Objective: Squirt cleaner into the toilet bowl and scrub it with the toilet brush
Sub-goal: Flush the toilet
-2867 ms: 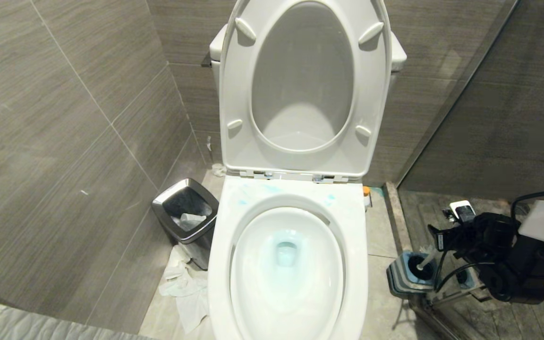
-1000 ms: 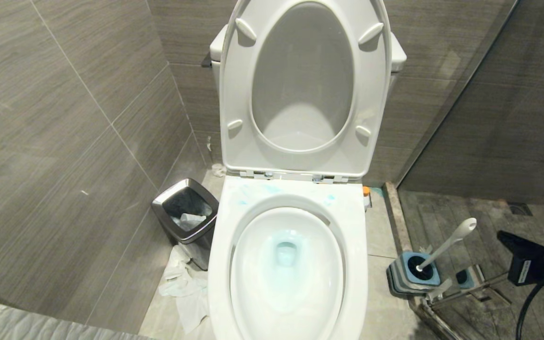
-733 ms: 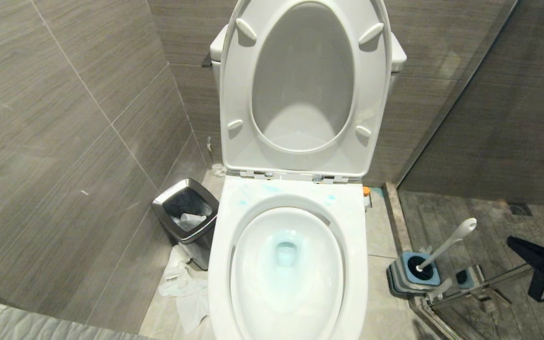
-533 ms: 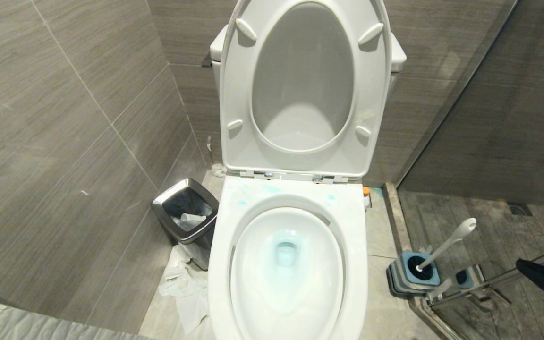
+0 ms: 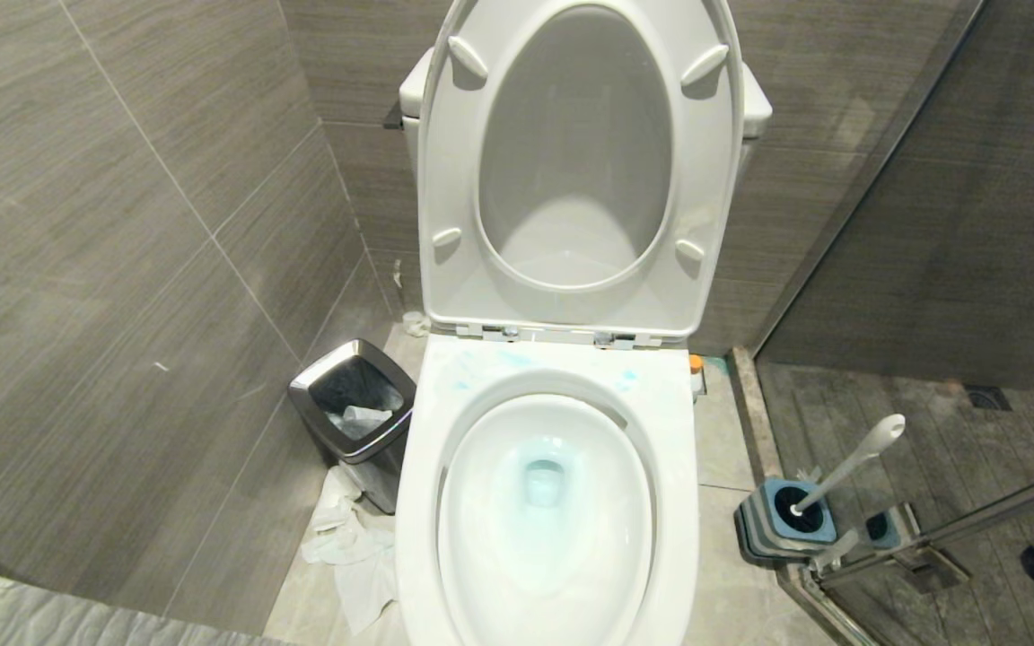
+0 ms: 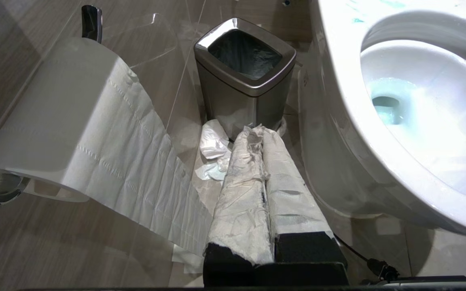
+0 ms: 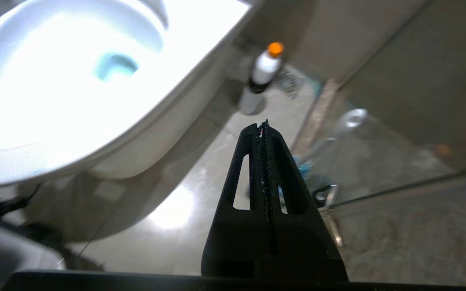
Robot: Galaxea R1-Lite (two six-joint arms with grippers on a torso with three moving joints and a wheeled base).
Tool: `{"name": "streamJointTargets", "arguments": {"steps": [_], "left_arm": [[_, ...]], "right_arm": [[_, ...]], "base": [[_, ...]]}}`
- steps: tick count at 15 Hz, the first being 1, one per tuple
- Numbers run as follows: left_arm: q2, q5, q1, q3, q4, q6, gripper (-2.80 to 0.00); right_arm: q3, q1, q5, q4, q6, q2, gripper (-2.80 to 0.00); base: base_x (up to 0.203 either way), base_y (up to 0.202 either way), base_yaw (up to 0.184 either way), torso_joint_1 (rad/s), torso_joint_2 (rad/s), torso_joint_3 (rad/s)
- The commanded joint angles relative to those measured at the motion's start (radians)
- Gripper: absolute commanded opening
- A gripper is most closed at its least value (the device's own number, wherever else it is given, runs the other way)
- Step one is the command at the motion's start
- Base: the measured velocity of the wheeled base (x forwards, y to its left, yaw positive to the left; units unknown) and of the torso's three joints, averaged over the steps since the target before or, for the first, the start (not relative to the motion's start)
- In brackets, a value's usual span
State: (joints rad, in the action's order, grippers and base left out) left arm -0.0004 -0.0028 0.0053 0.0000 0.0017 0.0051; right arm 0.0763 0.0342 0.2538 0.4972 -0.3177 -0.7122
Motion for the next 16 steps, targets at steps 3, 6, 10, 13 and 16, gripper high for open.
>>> {"name": "streamJointTargets", "arguments": {"steps": [3,6,10,13,16], "left_arm": [[0.000,0.000,0.001,0.002,0.000,-0.001,-2.80],[0.000,0.000,0.001,0.002,0.000,-0.001,-2.80],[0.000,0.000,0.001,0.002,0.000,-0.001,-2.80],[0.000,0.000,0.001,0.002,0.000,-0.001,-2.80],[0.000,0.000,0.001,0.002,0.000,0.000,-2.80]], "right_arm": [[-0.073,-0.025,-0.100,0.106,0.136,0.082,-2.80],[-0.084,-0.024,-0.106,0.104,0.162,0.121,-2.80],[-0.081,-0.024,-0.131,0.064,0.184,0.222,-2.80],[-0.096,-0.023,-0.182,0.050,0.190,0.268,-2.80],[-0.101,-0.023,-0.188,0.017,0.191,0.335,-2.80]], "base": [[0.000,0.000,0.000,0.000,0.00,0.000],[0.000,0.000,0.000,0.000,0.00,0.000],[0.000,0.000,0.000,0.000,0.00,0.000],[0.000,0.000,0.000,0.000,0.00,0.000],[0.000,0.000,0.000,0.000,0.00,0.000]]}}
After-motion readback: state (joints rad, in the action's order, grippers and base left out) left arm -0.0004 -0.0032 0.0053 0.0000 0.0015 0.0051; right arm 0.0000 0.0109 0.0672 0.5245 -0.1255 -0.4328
